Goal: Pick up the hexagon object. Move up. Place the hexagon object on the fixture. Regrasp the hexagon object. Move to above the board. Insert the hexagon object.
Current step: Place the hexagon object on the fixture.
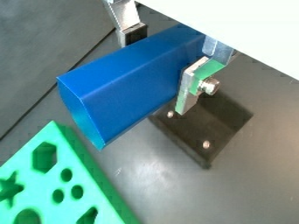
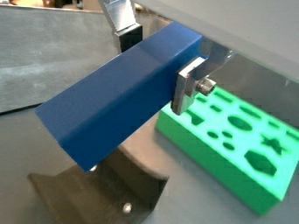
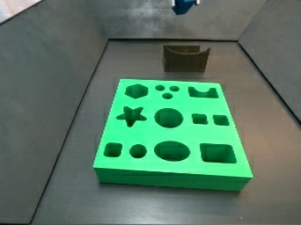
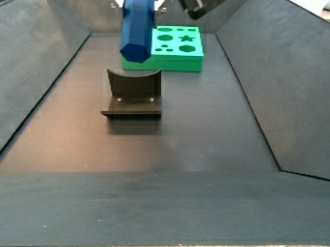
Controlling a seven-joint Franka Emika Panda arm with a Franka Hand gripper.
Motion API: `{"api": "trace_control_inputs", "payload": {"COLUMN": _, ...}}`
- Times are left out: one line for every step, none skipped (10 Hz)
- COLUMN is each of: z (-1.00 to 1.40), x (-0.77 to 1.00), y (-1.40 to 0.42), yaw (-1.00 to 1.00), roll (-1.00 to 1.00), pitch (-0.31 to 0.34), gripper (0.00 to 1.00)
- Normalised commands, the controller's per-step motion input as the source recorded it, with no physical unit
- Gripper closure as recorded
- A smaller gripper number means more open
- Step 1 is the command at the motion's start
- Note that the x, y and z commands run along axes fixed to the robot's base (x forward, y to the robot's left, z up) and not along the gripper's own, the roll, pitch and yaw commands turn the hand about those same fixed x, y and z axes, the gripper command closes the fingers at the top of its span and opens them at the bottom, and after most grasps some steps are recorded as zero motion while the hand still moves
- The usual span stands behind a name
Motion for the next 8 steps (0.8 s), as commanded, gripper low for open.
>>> {"api": "trace_control_inputs", "payload": {"z": -0.02, "x": 0.26, "y": 0.05, "yaw": -0.04, "roll": -0.87, "pitch": 0.141, "gripper": 1.00}}
{"api": "trace_control_inputs", "payload": {"z": -0.02, "x": 0.18, "y": 0.05, "yaw": -0.08, "roll": -0.66, "pitch": 0.132, "gripper": 1.00}}
{"api": "trace_control_inputs", "payload": {"z": -0.02, "x": 0.11, "y": 0.05, "yaw": -0.10, "roll": -0.49, "pitch": 0.120, "gripper": 1.00}}
{"api": "trace_control_inputs", "payload": {"z": -0.01, "x": 0.07, "y": 0.04, "yaw": -0.11, "roll": -0.29, "pitch": 0.085, "gripper": 1.00}}
{"api": "trace_control_inputs", "payload": {"z": -0.01, "x": 0.06, "y": 0.03, "yaw": -0.11, "roll": -0.23, "pitch": 0.067, "gripper": 1.00}}
{"api": "trace_control_inputs", "payload": {"z": -1.00, "x": 0.13, "y": 0.13, "yaw": -0.04, "roll": -1.00, "pitch": 0.306, "gripper": 1.00}}
{"api": "trace_control_inputs", "payload": {"z": -1.00, "x": 0.13, "y": 0.14, "yaw": -0.06, "roll": -1.00, "pitch": 0.298, "gripper": 1.00}}
{"api": "trace_control_inputs", "payload": {"z": -1.00, "x": 0.16, "y": 0.14, "yaw": -0.14, "roll": -1.00, "pitch": 0.331, "gripper": 1.00}}
